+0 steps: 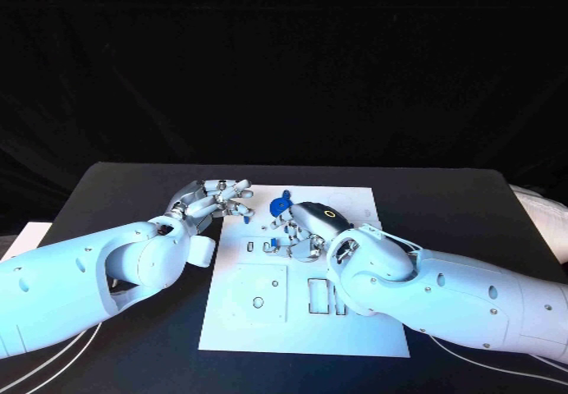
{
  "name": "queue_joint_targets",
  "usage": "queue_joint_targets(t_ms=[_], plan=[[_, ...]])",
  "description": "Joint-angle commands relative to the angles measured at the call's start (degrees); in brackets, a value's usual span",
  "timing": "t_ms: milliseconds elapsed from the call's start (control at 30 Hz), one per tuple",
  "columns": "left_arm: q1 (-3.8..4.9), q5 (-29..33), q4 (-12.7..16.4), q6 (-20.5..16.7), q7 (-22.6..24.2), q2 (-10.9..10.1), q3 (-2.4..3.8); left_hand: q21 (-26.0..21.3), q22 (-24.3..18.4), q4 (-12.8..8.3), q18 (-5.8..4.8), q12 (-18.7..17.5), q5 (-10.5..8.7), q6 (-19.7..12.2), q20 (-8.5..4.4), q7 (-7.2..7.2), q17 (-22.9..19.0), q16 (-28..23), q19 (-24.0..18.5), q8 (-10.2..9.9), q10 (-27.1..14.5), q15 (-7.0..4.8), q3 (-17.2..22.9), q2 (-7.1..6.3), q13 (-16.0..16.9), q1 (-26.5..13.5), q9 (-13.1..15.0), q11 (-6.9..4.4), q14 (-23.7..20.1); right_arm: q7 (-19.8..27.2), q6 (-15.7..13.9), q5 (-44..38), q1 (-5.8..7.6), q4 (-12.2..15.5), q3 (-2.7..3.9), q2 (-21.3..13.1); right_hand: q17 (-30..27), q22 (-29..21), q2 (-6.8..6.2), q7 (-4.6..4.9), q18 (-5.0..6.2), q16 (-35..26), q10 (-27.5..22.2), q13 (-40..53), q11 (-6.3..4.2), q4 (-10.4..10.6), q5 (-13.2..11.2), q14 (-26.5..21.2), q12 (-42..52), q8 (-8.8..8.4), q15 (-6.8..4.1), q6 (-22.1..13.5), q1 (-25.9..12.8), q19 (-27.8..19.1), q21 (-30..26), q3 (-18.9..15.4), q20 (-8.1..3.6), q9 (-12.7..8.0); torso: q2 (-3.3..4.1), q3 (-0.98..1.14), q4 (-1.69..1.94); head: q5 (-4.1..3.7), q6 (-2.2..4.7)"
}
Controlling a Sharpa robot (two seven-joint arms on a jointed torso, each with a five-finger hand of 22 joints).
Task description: Assemble the parts on the task board
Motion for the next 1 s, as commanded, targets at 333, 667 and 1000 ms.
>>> queue_joint_targets(t_ms=[333,667,1000], plan=[[0.34,-26.9,1.6,4.3,-30.1,-0.9,0.15,39.5,39.2,3.3,-3.53,23.0,-0.32,2.1,-5.32,-4.16,62.1,66.1,16.2,3.1,8.0,-4.44,-3.3,1.26,17.5,-7.2,1.5,-4.66,10.7,19.9,0.2,17.5,3.54,6.1,1.4,-12.0,5.4,-2.5,3.36,0.8,0.25,-2.1,-2.8,-1.4,0.63,0.0,3.1,3.3,-0.7,0.04,1.07,-2.7,4.9,-1.5,-1.8,-5.4,1.19,0.1,-1.22,0.24,-0.56,0.78,-0.42],[3.54,-50.5,1.9,15.7,-54.7,0.8,0.28,55.1,59.9,6.8,-5.9,53.8,-0.98,2.4,-5.63,-5.91,69.2,71.8,18.2,12.8,5.9,-5.53,-8.7,2.89,47.4,-12.5,6.6,-6.24,12.4,20.6,-1.3,29.4,6.4,6.1,1.61,-18.1,5.6,-2.2,5.54,0.27,0.19,-2.1,-2.4,-1.8,0.08,-1.2,6.2,3.5,-0.4,0.55,0.56,-1.0,7.5,-1.2,-1.6,-4.7,0.74,0.2,-2.39,0.9,-1.51,2.17,-0.78],[6.23,-55.8,0.1,18.0,-60.7,4.7,0.28,58.3,65.0,6.9,-6.66,60.1,-2.8,0.0,-6.65,-7.53,69.2,71.8,19.4,22.6,7.2,-6.49,-13.2,3.99,54.4,-15.1,14.8,-7.4,12.4,19.8,-1.1,30.8,6.76,5.2,1.62,-18.3,5.2,-2.2,5.78,0.15,0.19,-2.3,-2.5,-2.2,-0.03,-1.0,6.5,3.5,-0.7,0.69,0.46,-0.5,7.2,-1.2,-1.6,-5.0,0.64,0.3,-2.59,1.23,-1.65,2.77,-1.2]])
